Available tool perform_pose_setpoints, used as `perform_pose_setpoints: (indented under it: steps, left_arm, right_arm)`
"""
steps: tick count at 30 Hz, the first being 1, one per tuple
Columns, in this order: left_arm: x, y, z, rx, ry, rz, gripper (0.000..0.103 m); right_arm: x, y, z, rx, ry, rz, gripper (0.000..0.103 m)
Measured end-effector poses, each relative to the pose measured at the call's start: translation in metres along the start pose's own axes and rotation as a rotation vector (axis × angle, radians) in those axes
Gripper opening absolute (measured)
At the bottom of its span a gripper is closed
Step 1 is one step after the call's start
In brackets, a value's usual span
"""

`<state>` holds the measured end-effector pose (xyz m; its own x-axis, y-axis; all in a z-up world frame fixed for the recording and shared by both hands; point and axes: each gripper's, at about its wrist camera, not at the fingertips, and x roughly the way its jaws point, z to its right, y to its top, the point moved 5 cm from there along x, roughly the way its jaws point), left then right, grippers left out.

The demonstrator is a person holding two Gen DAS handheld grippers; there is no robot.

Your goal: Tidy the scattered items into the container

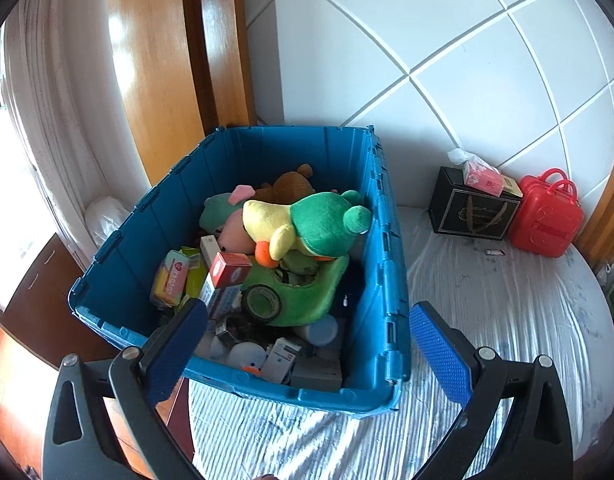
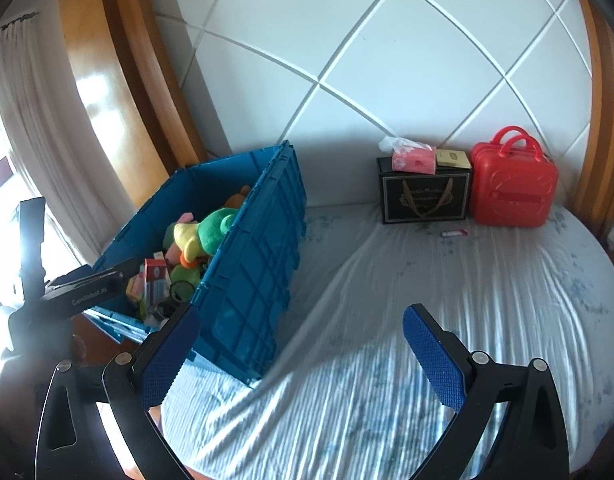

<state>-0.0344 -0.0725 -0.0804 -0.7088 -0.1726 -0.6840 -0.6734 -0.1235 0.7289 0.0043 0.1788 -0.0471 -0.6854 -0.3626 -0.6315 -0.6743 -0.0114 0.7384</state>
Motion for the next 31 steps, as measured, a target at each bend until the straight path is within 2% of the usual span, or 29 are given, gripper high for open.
perform_pose_setpoints:
  steps: [18, 23, 27, 31]
  left_arm:
    - [-0.025, -0.018, 0.118, 0.093, -0.125, -0.060, 0.103]
    - [-0.027, -0.025, 0.139, 0.100, -0.151, -0.081, 0.103]
    - [-0.020, -0.036, 0.156, 0.091, -0.201, -0.139, 0.103]
    - [-0.020, -0.040, 0.164, 0.096, -0.182, -0.133, 0.103]
  right_arm:
    - [-0.031, -0.031, 0.086, 0.087, -0.078, -0.033, 0.103]
    - [-0.034, -0.035, 0.103, 0.097, -0.085, -0.038, 0.103]
    - [-0.033, -0.036, 0.113, 0.093, -0.083, -0.047, 0.103]
    - [-0.033, -0.037, 0.120, 0.092, -0.086, -0.052, 0.103]
